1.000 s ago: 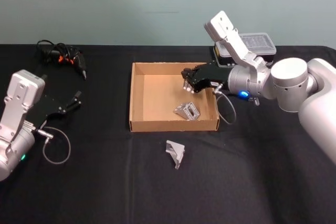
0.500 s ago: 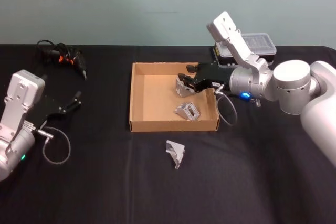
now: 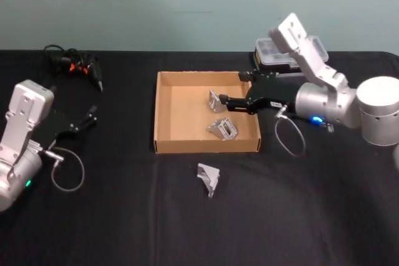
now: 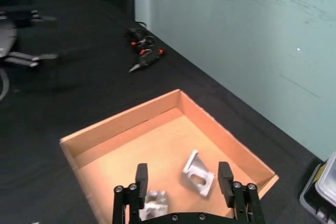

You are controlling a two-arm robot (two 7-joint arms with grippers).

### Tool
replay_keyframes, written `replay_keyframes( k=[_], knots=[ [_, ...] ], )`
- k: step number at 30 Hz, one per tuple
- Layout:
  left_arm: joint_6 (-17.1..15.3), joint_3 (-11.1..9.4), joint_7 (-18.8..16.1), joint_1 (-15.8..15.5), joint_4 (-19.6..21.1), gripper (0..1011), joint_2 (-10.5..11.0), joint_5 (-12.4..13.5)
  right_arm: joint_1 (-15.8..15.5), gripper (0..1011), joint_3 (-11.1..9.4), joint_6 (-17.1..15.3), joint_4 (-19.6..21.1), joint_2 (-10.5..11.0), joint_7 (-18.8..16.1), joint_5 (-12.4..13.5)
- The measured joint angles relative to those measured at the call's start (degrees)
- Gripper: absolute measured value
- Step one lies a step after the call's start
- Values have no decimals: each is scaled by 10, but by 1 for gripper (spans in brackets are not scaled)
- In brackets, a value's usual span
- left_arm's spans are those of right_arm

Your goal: Use one hand to pick up the angle iron from the table and place it into the box.

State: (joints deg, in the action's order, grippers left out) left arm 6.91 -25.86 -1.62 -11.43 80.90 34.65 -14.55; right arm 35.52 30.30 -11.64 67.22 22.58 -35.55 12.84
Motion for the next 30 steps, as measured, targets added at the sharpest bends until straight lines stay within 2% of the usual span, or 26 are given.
replay_keyframes(
  k=[1, 2, 3, 6, 14, 23, 30],
  knots=[
    [0, 0, 0, 0, 0, 1000, 0, 0, -11, 838, -2, -5, 21, 11, -2, 5],
    [0, 0, 0, 0, 0, 1000, 0, 0, -16, 890, -3, -8, 32, 18, -3, 7],
    [0, 0, 0, 0, 0, 1000, 0, 0, -16, 890, -3, -8, 32, 18, -3, 7],
    [0, 0, 0, 0, 0, 1000, 0, 0, -45, 997, -8, -20, 87, 48, -7, 21],
    [0, 0, 0, 0, 0, 1000, 0, 0, -98, 1002, -10, -42, 179, 103, -24, 51],
    [0, 0, 0, 0, 0, 1000, 0, 0, -124, 1002, 8, -52, 217, 130, -36, 68],
    [0, 0, 0, 0, 0, 1000, 0, 0, -122, 1002, 47, -53, 215, 135, -53, 63]
  ],
)
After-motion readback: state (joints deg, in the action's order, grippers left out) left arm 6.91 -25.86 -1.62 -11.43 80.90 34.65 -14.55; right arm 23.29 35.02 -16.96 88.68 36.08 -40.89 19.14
